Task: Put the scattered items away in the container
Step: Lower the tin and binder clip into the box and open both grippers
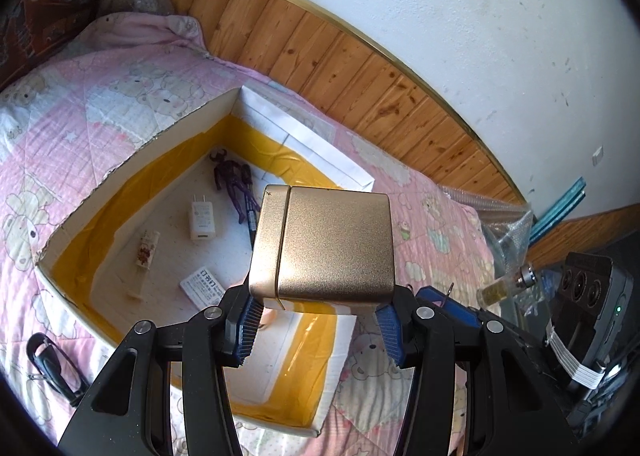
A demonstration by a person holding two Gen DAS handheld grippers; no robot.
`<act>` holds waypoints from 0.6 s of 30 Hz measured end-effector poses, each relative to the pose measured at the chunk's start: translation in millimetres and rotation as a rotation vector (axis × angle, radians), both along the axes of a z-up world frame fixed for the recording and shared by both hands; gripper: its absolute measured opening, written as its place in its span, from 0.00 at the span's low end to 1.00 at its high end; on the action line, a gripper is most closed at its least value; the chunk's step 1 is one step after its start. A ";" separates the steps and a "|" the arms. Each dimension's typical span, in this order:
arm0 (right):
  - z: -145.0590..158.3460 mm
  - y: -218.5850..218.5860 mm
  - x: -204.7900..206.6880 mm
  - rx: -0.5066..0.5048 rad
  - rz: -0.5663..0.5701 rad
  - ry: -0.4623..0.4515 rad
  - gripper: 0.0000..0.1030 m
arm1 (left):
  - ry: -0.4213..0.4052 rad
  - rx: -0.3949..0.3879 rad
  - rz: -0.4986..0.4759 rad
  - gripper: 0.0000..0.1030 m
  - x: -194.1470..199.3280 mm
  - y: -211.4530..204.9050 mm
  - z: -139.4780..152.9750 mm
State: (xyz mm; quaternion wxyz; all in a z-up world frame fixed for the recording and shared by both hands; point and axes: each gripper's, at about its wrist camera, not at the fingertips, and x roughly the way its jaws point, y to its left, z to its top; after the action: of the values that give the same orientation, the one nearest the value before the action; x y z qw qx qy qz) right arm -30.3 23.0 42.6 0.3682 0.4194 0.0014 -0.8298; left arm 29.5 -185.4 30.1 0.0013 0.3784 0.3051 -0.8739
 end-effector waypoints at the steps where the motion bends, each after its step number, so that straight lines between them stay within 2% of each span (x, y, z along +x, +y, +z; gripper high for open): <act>1: 0.1 -0.8 -1.0 -0.001 0.001 0.000 0.32 | -0.005 0.010 0.002 0.51 -2.0 -3.0 -1.5; 4: 0.2 -4.3 -4.3 -0.004 0.007 -0.004 0.32 | -0.024 0.033 0.011 0.51 -7.8 -11.1 -6.7; 18: 1.2 -21.7 -22.7 -0.007 0.036 -0.016 0.32 | -0.088 0.049 0.028 0.51 -35.4 -26.6 -21.1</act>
State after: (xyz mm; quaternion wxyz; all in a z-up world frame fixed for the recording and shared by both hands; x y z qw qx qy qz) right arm -53.0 1.2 43.8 0.3848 0.4247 0.0031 -0.8195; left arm -5.9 -212.0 9.0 0.0180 0.4122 0.3313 -0.8485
